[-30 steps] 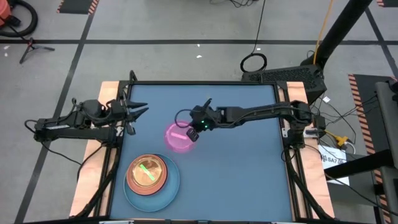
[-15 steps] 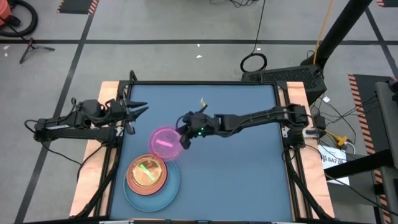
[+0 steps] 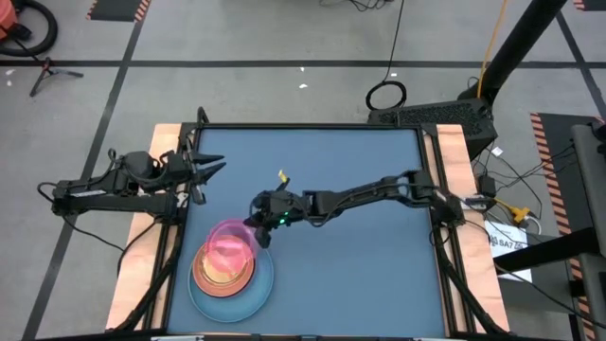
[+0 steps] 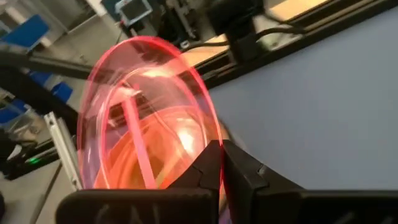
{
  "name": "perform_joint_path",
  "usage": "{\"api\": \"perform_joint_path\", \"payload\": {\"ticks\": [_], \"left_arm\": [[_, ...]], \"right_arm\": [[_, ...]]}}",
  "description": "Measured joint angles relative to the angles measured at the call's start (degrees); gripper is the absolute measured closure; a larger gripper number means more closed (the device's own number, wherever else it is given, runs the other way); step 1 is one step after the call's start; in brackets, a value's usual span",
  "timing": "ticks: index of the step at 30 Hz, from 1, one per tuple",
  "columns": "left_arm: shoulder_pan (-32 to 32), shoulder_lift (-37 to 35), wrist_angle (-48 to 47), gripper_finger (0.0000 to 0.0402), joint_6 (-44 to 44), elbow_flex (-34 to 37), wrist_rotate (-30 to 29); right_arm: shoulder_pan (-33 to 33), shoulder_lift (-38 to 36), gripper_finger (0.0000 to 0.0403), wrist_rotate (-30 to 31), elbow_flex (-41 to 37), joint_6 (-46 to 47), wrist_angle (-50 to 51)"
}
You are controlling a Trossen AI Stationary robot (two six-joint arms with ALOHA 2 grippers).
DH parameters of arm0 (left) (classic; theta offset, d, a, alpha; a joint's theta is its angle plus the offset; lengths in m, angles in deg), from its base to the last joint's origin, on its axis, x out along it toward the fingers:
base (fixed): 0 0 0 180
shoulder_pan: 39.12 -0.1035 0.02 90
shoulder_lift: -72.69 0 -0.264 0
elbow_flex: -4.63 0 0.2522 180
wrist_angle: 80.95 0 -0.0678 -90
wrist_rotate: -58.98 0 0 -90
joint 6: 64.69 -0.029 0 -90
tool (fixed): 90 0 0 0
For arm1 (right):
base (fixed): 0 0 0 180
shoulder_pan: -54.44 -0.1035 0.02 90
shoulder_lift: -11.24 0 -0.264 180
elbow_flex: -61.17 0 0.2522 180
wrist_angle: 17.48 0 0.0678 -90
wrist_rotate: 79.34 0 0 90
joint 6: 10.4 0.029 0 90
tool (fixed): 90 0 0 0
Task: Stack plastic plates
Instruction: Stack the pink plate on top of the green plate
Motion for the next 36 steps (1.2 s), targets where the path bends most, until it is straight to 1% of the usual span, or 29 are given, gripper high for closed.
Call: {"api": "perform_joint_path", "payload": {"ticks": [2,6,10,15,18,21,28,31,34,36], "left_arm": [[0.0,0.0,0.0,0.0314,0.0,0.0,0.0],[0.0,0.0,-0.1,0.0314,0.2,0.0,0.0],[0.0,0.0,-0.1,0.0314,0.9,0.0,0.0],[0.0,0.0,-0.1,0.0314,1.9,0.0,0.0],[0.0,0.0,-0.9,0.0314,4.3,0.0,0.0],[0.1,0.0,-3.4,0.0314,7.4,0.0,0.0],[0.4,0.0,-7.7,0.0314,14.6,0.0,0.5],[2.0,0.3,-12.2,0.0314,19.3,0.2,4.1],[4.6,1.5,-13.4,0.0314,26.4,2.9,4.8],[6.4,2.8,-12.5,0.0314,29.9,5.5,4.8]], "right_arm": [[-0.3,1.8,0.0394,-1.2,2.7,-0.2,1.6],[-0.5,4.8,0.0381,-1.4,7.5,-0.7,6.7],[-0.3,6.6,0.0355,-1.2,9.0,-0.1,8.8],[-0.3,6.1,0.0318,-1.3,9.2,-2.5,11.5],[-0.3,5.0,0.0303,-1.3,9.1,-6.3,14.4],[-0.5,2.9,0.0296,-1.4,9.1,-11.8,16.8],[-1.8,-0.8,0.0306,-1.4,6.3,-25.7,17.6],[-1.9,-1.8,0.0312,-1.4,2.5,-28.4,18.1],[-2.2,-3.9,0.0319,-1.3,-2.6,-31.1,17.9],[-2.8,-4.6,0.0325,-1.2,-6.5,-33.4,11.2]]}}
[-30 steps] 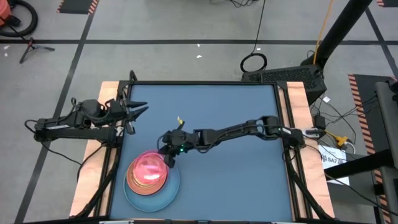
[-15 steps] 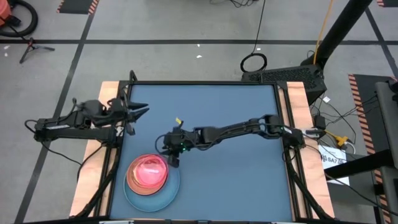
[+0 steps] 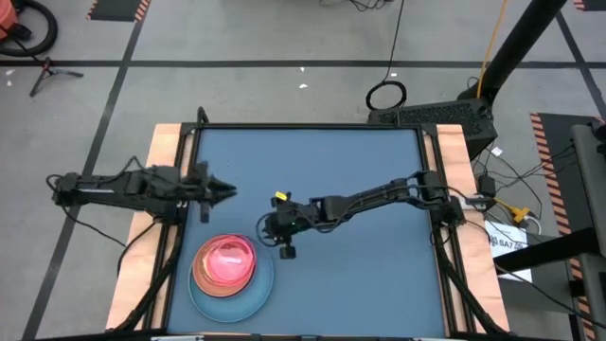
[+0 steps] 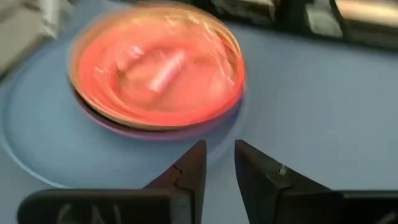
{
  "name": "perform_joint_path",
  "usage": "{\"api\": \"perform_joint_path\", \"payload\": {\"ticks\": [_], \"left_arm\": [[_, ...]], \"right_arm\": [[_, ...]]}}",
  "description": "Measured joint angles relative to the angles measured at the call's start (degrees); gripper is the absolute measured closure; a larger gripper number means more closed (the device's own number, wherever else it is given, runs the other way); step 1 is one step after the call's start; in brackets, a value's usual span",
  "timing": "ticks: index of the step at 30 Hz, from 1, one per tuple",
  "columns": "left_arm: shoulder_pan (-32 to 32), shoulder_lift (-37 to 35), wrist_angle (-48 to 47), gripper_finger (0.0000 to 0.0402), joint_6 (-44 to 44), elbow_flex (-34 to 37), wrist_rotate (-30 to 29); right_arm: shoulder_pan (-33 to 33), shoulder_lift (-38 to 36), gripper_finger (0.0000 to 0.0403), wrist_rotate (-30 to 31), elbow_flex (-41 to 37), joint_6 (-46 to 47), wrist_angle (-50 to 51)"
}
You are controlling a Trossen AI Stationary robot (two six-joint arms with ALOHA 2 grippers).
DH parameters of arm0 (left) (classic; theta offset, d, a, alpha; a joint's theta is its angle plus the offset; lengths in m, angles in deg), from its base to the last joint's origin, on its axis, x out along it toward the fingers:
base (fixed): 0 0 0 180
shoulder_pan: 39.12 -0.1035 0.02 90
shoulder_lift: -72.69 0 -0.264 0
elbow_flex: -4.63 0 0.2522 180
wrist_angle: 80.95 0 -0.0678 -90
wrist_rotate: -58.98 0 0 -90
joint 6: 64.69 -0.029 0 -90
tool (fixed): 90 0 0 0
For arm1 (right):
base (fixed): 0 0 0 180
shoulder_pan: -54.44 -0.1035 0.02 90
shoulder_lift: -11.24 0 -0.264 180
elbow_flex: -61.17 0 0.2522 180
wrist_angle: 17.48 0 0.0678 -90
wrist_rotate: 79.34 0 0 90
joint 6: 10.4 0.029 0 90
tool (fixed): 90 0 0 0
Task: Stack plastic plates
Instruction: Stack the pink plate on top of the green plate, then return to Home Position
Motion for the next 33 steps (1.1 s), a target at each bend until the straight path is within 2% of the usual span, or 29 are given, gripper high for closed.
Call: {"api": "perform_joint_path", "payload": {"ticks": [4,6,10,17,26,29,33], "left_arm": [[2.8,3.7,3.4,0.0314,5.1,3.4,-1.5],[3.8,5.4,4.6,0.0314,6.5,3.5,-3.1],[5.2,7.2,9.2,0.0314,6.9,3.5,-4.8],[6.1,7.4,10.9,0.0314,6.3,3.4,-4.9],[6.1,7.3,11.0,0.0314,5.0,3.4,-5.0],[6.1,7.3,11.3,0.0314,4.7,3.4,-5.0],[6.3,7.3,11.2,0.0314,4.7,3.4,-5.0]], "right_arm": [[-1.4,1.7,0.0339,-0.2,-7.4,-4.4,-16.6],[-1.8,3.2,0.0348,-1.7,-9.8,-5.6,-21.6],[-1.6,5.2,0.0368,-6.2,-10.3,-4.4,-30.4],[-2.0,6.5,0.04,-6.1,-10.3,-4.6,-33.0],[-1.9,11.1,0.0401,-5.3,-8.6,-3.2,-42.5],[-1.9,10.9,0.0401,-2.9,-7.5,-4.1,-42.3],[-2.0,11.2,0.0402,-2.7,-7.6,-4.1,-40.6]]}}
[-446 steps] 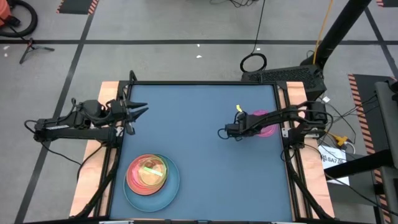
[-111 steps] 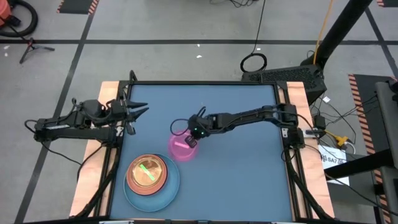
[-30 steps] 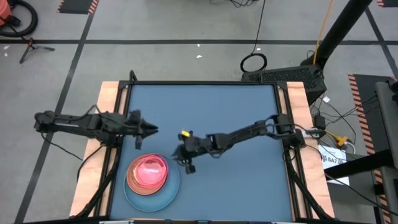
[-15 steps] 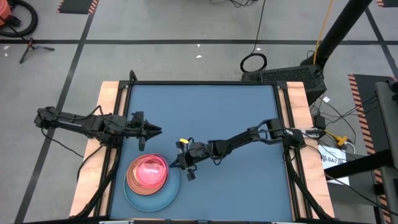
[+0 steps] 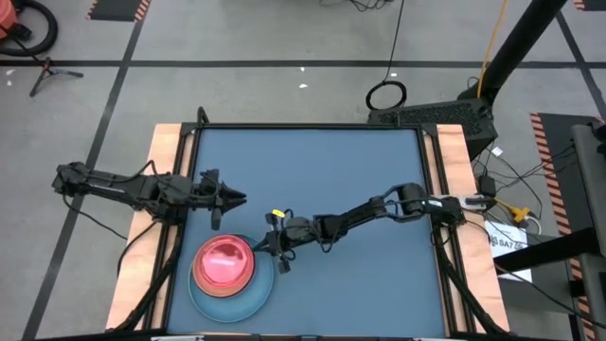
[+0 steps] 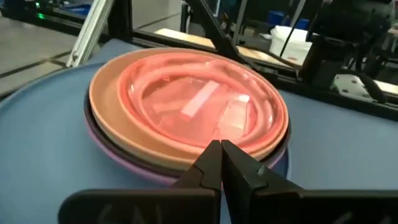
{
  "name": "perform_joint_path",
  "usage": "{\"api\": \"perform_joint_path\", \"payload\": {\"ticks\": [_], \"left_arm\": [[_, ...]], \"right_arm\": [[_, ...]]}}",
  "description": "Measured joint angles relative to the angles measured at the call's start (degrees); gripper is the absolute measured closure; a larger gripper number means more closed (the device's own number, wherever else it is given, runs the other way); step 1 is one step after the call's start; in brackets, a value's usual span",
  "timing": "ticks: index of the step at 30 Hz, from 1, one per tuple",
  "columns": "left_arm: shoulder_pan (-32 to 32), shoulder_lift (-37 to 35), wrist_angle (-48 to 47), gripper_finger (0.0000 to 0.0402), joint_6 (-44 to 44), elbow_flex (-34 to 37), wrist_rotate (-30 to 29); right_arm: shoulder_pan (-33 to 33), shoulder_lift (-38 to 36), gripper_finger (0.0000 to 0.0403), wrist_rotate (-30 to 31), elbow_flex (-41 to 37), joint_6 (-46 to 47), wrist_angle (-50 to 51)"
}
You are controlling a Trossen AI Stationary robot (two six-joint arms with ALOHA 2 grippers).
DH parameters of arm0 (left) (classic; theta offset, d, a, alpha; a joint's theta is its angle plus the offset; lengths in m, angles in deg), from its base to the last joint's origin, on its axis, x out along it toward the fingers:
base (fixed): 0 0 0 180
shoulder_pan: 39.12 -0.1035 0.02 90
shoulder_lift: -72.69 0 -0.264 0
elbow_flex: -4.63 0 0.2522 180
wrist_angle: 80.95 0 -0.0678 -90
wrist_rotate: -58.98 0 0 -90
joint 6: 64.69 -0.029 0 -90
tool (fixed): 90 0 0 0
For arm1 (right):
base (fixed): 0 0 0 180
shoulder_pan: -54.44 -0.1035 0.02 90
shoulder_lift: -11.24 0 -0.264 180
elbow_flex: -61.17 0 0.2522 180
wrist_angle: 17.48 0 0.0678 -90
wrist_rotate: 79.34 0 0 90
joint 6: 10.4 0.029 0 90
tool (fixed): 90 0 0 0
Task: Stack plastic plates
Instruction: Return to Home Position
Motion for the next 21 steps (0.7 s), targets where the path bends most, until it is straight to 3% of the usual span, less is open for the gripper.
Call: {"api": "perform_joint_path", "payload": {"ticks": [3,6,8,14,21], "left_arm": [[0.7,0.0,-0.9,0.0314,0.4,0.0,0.0],[3.4,0.0,-3.0,0.0314,2.1,0.0,-0.1],[6.7,0.0,-3.2,0.0314,0.8,0.0,-2.1],[14.7,-2.5,-2.3,0.0314,-7.6,0.0,-12.9],[14.8,-9.0,-3.7,0.0314,-19.7,0.0,-12.4]], "right_arm": [[-0.5,-1.3,0.0402,0.0,0.0,1.8,1.4],[-2.4,-7.3,0.0402,-1.4,-1.9,0.1,6.4],[-4.5,-13.2,0.0402,2.1,-6.7,-3.7,6.1],[-7.1,-35.1,0.0402,14.5,-34.9,-8.9,-1.3],[-2.8,-62.2,0.0403,15.1,-61.6,-6.9,-9.2]]}}
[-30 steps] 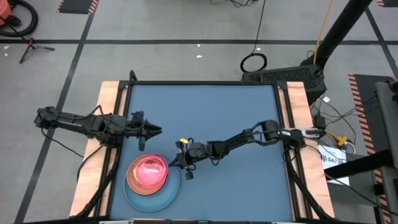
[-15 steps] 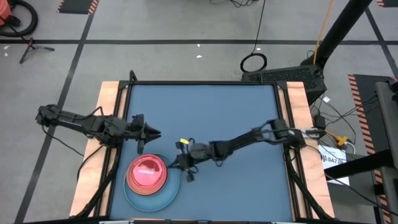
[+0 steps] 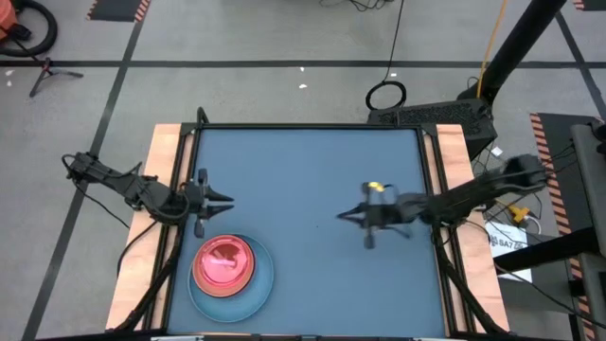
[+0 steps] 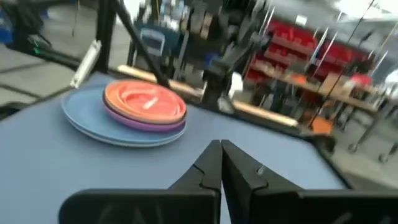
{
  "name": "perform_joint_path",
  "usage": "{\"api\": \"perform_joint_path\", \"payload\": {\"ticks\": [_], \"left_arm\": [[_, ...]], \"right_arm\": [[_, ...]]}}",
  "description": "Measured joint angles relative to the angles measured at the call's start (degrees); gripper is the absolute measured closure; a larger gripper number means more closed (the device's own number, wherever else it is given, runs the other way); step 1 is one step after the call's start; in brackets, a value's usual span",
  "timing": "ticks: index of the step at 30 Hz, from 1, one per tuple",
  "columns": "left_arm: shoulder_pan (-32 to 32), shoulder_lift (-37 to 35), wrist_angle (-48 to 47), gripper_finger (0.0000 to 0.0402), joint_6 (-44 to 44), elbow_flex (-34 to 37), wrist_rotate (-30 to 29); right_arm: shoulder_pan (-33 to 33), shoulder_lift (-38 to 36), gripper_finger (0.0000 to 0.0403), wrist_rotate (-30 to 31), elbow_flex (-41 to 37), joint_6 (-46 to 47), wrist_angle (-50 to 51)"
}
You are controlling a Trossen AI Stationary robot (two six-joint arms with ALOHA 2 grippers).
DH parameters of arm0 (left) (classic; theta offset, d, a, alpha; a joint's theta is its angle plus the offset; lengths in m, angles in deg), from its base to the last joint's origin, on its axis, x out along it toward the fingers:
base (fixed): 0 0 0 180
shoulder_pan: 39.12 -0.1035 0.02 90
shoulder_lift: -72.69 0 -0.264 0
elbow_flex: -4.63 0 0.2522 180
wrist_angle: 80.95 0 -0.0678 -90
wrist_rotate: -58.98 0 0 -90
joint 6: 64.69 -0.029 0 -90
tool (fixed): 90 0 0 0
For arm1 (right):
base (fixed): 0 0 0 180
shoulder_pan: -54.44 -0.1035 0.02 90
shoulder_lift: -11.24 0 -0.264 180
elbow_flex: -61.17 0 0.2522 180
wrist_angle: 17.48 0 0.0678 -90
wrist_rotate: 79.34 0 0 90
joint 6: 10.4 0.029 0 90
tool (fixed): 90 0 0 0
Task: Stack plastic plates
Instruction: Return to Home Position
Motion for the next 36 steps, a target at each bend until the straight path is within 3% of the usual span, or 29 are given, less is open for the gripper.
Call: {"api": "perform_joint_path", "payload": {"ticks": [7,10,15,18,22,24,28,31,36], "left_arm": [[-0.4,-0.9,-0.4,0.0314,-2.4,0.0,-1.0],[-0.8,-0.9,-1.4,0.0314,-3.7,0.0,-1.4],[-2.7,-2.9,-4.2,0.0314,-4.3,0.2,-2.1],[-3.9,-6.4,-2.7,0.0314,-4.8,1.6,-1.8],[-5.2,-13.6,0.1,0.0314,-3.3,7.4,-1.8],[-5.6,-18.0,2.9,0.0314,-3.2,12.0,-1.8],[-6.7,-22.1,10.4,0.0314,-2.7,20.9,-1.8],[-7.3,-20.2,15.2,0.0314,-4.3,21.9,0.0],[-8.2,-19.0,15.6,0.0314,-5.4,22.4,0.9]], "right_arm": [[1.2,-26.0,0.0403,0.4,-16.6,-3.7,0.0],[1.3,-36.1,0.0403,3.5,-20.6,-3.9,2.8],[1.4,-49.7,0.0403,9.1,-17.5,-8.2,26.0],[1.4,-56.5,0.0403,10.5,-13.4,-9.5,34.6],[1.6,-64.6,0.0403,11.8,-11.5,-6.7,48.2],[1.8,-68.5,0.0403,11.5,-12.3,-4.7,50.1],[1.9,-69.8,0.0403,11.5,-16.1,-1.3,51.5],[2.1,-69.9,0.0403,11.5,-19.4,-0.3,47.2],[3.0,-68.1,0.0403,12.1,-20.6,-2.7,45.0]]}}
